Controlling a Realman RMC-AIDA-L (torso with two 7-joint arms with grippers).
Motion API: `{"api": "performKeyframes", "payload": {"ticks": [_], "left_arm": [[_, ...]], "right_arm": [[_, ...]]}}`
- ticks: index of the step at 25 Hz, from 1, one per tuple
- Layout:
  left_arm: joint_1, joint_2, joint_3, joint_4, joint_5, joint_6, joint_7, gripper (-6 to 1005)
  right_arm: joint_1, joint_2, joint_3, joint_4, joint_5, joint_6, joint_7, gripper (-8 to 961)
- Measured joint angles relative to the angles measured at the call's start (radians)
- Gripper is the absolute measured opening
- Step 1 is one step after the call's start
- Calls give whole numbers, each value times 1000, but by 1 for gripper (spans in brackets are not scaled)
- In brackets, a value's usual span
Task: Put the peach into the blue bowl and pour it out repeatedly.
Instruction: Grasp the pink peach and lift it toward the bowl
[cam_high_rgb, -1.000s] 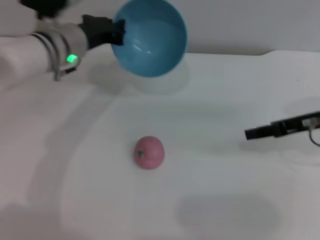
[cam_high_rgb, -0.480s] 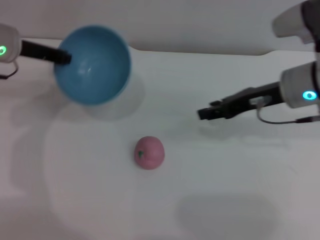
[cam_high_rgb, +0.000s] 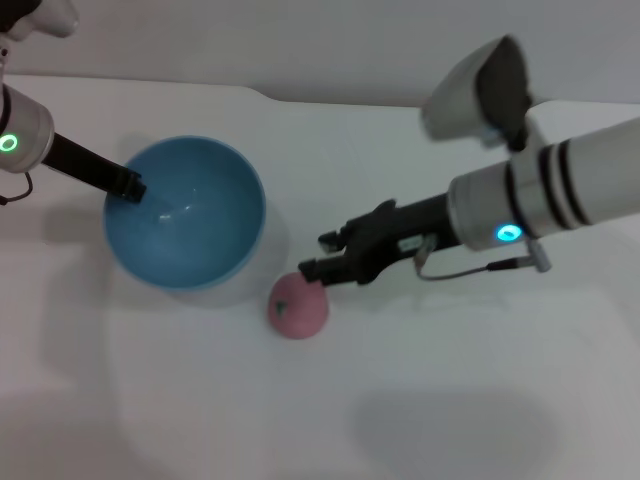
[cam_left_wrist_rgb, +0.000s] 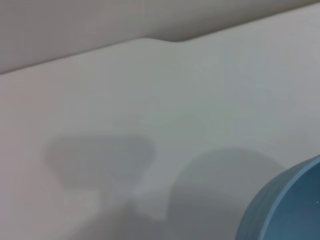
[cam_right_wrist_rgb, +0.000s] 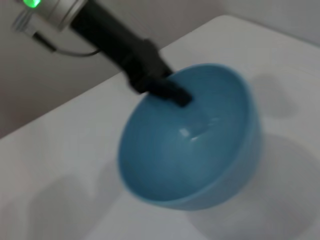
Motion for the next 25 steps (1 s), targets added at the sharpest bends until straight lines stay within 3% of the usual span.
{"api": "performKeyframes", "payload": {"ticks": [5,12,25], "left_arm": [[0,1,-6,46,7,39,-10,0],[8,6,-65,125,40,75,-23,0],[12,-13,-70,143,70,88,-15,0]], "right_arm": [[36,7,-138,59,47,81,-7,548],[29,8,-189,82,107,131,-11,608],[11,9,-511,88,359,459,-11,606]]}}
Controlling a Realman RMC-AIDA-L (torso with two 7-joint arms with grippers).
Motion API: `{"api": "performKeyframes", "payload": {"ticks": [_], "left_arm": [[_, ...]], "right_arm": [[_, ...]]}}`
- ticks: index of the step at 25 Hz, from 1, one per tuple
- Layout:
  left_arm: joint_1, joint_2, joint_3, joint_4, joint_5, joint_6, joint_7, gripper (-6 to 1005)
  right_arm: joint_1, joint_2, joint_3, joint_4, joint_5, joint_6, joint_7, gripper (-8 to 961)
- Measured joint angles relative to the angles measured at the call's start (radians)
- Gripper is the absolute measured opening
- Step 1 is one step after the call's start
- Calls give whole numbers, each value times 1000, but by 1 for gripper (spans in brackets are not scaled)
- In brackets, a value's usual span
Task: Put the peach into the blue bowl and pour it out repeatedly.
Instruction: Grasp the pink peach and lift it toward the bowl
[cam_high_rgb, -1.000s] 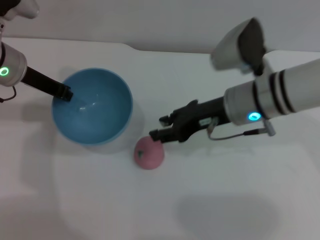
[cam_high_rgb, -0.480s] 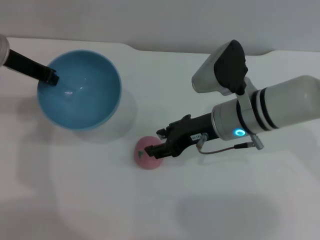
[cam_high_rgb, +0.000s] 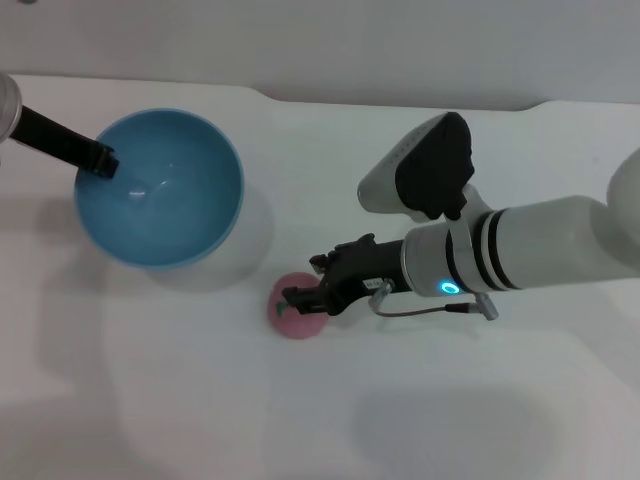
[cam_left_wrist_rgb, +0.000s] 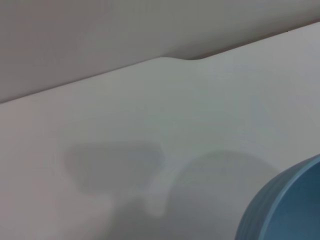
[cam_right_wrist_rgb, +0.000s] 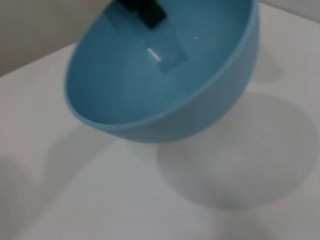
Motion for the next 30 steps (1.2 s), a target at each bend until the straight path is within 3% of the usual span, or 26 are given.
{"api": "performKeyframes", "payload": {"ticks": [20,27,30], "left_arm": [[-14,-5,12,0,3,5,2,-1],[-15,-17,14,-5,3,3,14,-1],[-16,-19,19,-6,3,3,15,-1]], "right_arm": [[-26,0,-59,53,170,14,1,599],[-31,0,-68,46,169,-3,-35,597],[-32,-1,-69,40,169,-23,-42,501]]}}
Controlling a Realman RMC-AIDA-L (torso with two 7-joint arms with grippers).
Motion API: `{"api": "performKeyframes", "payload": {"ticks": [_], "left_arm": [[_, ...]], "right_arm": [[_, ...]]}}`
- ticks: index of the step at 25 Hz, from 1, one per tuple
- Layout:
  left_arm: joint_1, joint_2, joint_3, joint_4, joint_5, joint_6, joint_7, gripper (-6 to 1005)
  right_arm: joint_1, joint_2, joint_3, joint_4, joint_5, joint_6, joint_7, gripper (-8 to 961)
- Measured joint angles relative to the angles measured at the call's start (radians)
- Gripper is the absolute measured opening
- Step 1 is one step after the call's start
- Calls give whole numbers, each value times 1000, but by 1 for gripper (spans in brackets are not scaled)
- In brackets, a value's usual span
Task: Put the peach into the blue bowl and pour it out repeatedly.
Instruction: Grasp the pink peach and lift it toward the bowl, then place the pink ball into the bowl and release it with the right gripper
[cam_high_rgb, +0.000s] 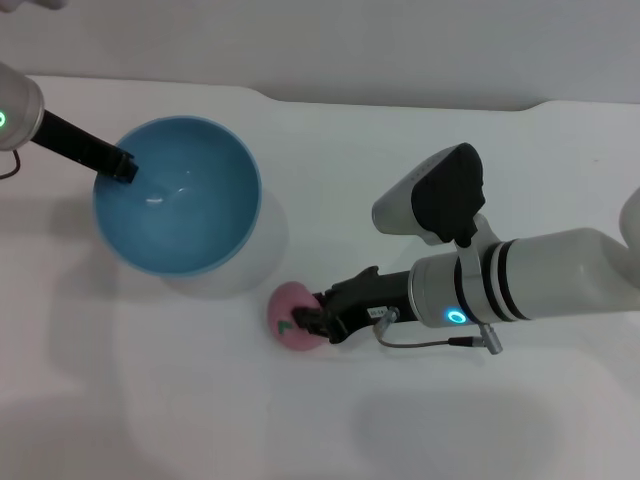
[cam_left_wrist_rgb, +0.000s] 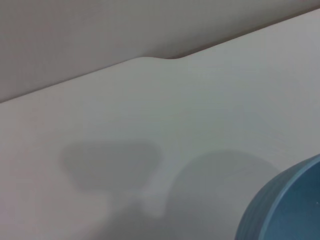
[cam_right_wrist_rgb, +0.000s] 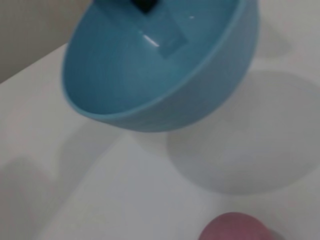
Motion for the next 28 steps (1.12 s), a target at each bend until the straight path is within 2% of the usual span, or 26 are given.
{"api": "performKeyframes", "payload": {"ticks": [3,6,8,11,17,21,24,28], "left_arm": [[0,-2,6,-1,0,-1,0,-1],[-1,-9,18,-2,0,-3,0,-1],[-1,-11,38,-3,0,-3,0,0],[-1,-15,62,-5,0,-5,-2,0],[-18,-41,82,-17,57,-8,-11,0],[-59,-45,135,-76,60,-8,-23,0],[-84,-50,185,-110,49,-11,-34,0],[-103,-54,290,-126,2,-28,-68,0]], "right_arm": [[-4,-8,10,-6,0,-34,-2,405],[-13,-20,47,-7,-1,-85,-4,263],[-36,-32,116,-11,-3,-137,-26,168],[-116,-42,286,-44,-4,-247,-133,93],[-293,-46,635,-118,-20,-576,-311,52],[-390,-28,864,-181,-88,-734,-353,49],[-423,-22,965,-206,-116,-803,-357,46],[-421,-26,1032,-228,-151,-863,-368,44]]}}
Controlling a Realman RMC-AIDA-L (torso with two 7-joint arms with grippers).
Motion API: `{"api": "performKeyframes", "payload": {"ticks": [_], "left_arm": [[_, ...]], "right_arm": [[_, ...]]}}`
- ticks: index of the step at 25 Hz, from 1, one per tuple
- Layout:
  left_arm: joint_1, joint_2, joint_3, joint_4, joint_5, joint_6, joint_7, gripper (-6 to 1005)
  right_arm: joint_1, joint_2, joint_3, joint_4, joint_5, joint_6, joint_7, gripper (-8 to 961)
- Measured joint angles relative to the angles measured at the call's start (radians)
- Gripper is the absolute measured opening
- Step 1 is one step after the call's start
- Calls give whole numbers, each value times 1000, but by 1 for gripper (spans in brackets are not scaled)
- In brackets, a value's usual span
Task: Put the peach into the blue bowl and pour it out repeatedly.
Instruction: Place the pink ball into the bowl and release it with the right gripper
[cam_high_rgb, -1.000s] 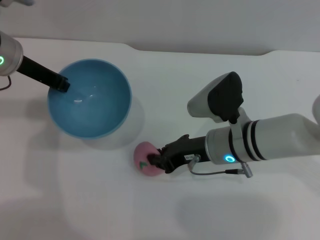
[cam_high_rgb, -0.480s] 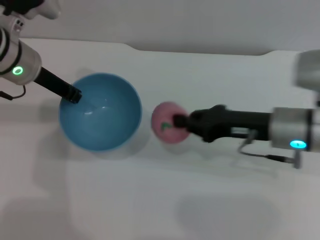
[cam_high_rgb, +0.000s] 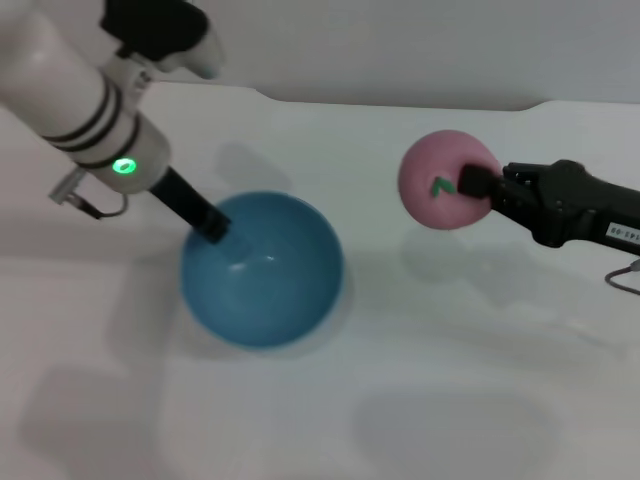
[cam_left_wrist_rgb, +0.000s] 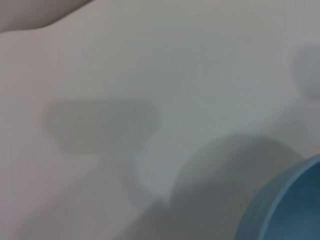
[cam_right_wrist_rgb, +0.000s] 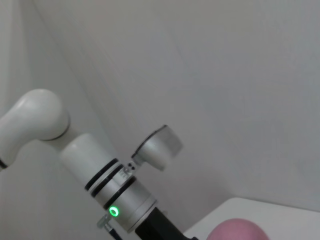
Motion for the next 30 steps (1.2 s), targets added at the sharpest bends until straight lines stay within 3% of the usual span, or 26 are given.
{"api": "performKeyframes", "payload": {"ticks": [12,23,30], "left_arm": [[-41,-4,235,-36,-176,-60,-81,-1],[-52,-1,245,-42,-190,-75,-97,-1],[-55,-2,249,-42,-191,-76,-96,-1]], "right_arm": [[143,6,-49,-137,-389,-3,231,43],[182,8,-121,-149,-455,34,331,44],[195,7,-137,-148,-467,29,364,168]]}}
